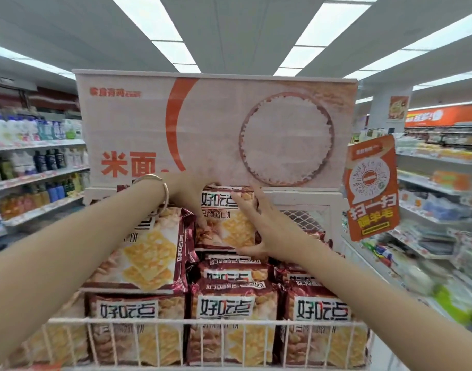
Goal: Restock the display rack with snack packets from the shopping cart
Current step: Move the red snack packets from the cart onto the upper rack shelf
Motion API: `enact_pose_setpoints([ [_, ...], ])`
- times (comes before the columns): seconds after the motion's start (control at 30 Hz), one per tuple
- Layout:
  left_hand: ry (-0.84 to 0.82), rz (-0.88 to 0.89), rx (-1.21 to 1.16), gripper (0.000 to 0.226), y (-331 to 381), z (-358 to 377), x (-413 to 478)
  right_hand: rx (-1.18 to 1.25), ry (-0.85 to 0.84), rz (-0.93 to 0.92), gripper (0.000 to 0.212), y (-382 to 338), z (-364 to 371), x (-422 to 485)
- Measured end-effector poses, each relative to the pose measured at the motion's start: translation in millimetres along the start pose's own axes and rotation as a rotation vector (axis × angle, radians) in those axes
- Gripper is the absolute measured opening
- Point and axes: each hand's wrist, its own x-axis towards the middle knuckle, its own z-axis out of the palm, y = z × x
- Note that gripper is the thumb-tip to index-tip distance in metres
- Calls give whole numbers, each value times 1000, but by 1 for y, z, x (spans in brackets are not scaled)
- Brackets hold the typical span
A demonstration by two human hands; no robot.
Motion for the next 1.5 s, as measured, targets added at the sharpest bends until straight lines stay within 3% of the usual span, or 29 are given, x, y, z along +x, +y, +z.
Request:
enact_pose_setpoints([
  [0.17, -54, 4, -199, 97, -5, -6, -13, 20, -75, 55, 117, -1, -11, 0],
  [0.23, 68, -14, -424, 90, -7, -22, -36, 69, -81, 89, 109, -8, -23, 0],
  [0.33, 388, 12, -688, 78, -23, -34, -91, 134, 104, 105, 95, -25, -39, -2],
  [0.4, 494, -13, -735, 87, -39, -21, -135, 240, 189, 38, 94, -49, -41, -5],
  [0.53, 419, -94, -730, 109, -55, 36, -188, 654, 7, -98, 119, -116, -16, -7],
  [0.6, 457, -87, -747, 119, -51, 64, -190, 717, -32, -128, 124, -138, -1, 0],
  [0.73, 711, 7, -590, 124, -45, 80, -176, 466, 16, -101, 118, -131, -3, 13],
  [0.8, 758, 52, -484, 122, -45, 80, -168, 404, 91, -64, 117, -126, -2, 8],
  [0.87, 754, 73, -412, 119, -51, 85, -166, 375, 125, -57, 114, -134, 1, 1],
  [1.07, 698, -24, -438, 109, -62, 87, -174, 450, -22, -66, 82, -143, -10, 9],
  [1.27, 612, -72, -363, 126, -41, 76, -181, 463, -12, -67, 91, -113, -19, -6],
  [1.4, 908, 7, -45, 119, -28, 74, -202, 458, 79, -39, 87, -104, -40, -33],
  [1.5, 855, 117, 258, 98, -13, 101, -209, 213, -36, -40, 82, -89, -37, -69],
])
